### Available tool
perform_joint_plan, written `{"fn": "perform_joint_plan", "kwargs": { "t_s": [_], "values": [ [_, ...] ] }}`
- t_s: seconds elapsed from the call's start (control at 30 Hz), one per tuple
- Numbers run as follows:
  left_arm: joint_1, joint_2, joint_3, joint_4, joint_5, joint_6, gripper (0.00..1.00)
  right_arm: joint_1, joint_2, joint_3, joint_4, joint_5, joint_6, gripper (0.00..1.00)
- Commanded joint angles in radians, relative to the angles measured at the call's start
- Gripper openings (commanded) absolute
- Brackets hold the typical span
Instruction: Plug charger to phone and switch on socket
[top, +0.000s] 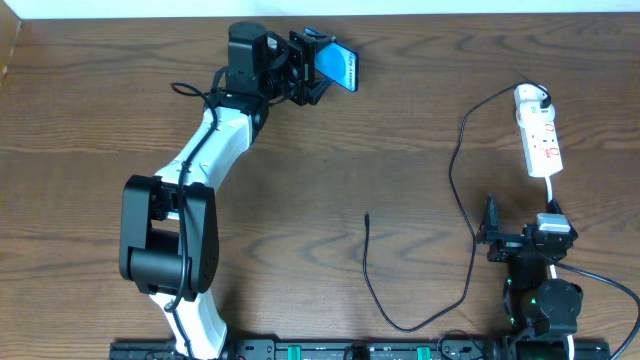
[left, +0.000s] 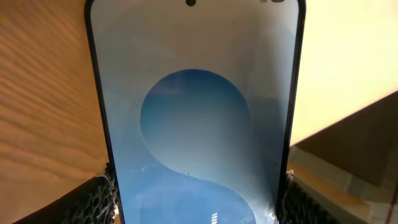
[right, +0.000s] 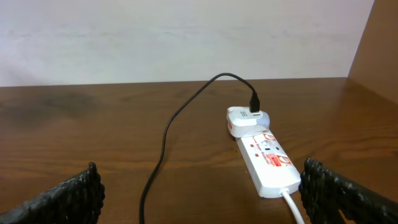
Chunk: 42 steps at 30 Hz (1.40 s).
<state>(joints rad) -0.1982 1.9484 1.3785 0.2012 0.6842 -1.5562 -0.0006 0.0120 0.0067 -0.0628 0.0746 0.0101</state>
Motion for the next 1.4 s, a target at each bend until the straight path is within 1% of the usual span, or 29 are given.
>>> {"fn": "perform_joint_plan", "kwargs": {
  "t_s": [0.0, 0.1, 0.37, 0.6, 0.77, 0.87, 0.93, 1.07, 1.13, 1.2, 1.37],
  "values": [
    [0.003, -0.037, 0.007, 0.010, -0.046, 0.060, 0.08, 0.008, -0.007, -0.001, 0.023, -0.030, 0.003, 0.99],
    [0.003, -0.037, 0.007, 0.010, -0.046, 0.060, 0.07, 0.008, -0.007, -0.001, 0.090, -0.040, 0.003, 0.99],
    [0.003, -0.037, 0.007, 0.010, -0.046, 0.060, 0.08, 0.008, -0.007, -0.001, 0.351, -0.027, -0.004, 0.99],
    [0.003, -0.037, 0.007, 0.010, -0.046, 0.060, 0.07, 0.008, -0.005, 0.004, 0.381, -0.028, -0.003, 0.99],
    [0.003, -0.037, 0.007, 0.010, -0.046, 0.060, 0.07, 0.008, 0.066, 0.083, 0.335, 0.034, -0.003, 0.99],
    [0.003, -0.037, 0.007, 0.010, -0.047, 0.060, 0.08, 0.008, 0.180, 0.201, 0.252, 0.050, -0.010, 0.99],
    [0.003, -0.037, 0.007, 0.010, -0.047, 0.060, 0.07, 0.008, 0.287, 0.295, 0.216, 0.044, -0.016, 0.99],
    [0.003, -0.037, 0.007, 0.010, -0.047, 0.060, 0.07, 0.008, 0.514, 0.483, 0.196, -0.041, -0.016, 0.99],
    [0.003, -0.037, 0.007, 0.010, -0.046, 0.060, 0.08, 0.008, 0.683, 0.615, 0.195, -0.142, -0.016, 0.99],
    [0.003, -0.037, 0.007, 0.010, -0.046, 0.060, 0.07, 0.008, 0.810, 0.714, 0.190, -0.241, -0.013, 0.99],
    [0.003, -0.037, 0.007, 0.010, -0.046, 0.060, 0.07, 0.008, 1.117, 0.961, 0.121, -0.493, 0.124, 0.99]
  ]
}}
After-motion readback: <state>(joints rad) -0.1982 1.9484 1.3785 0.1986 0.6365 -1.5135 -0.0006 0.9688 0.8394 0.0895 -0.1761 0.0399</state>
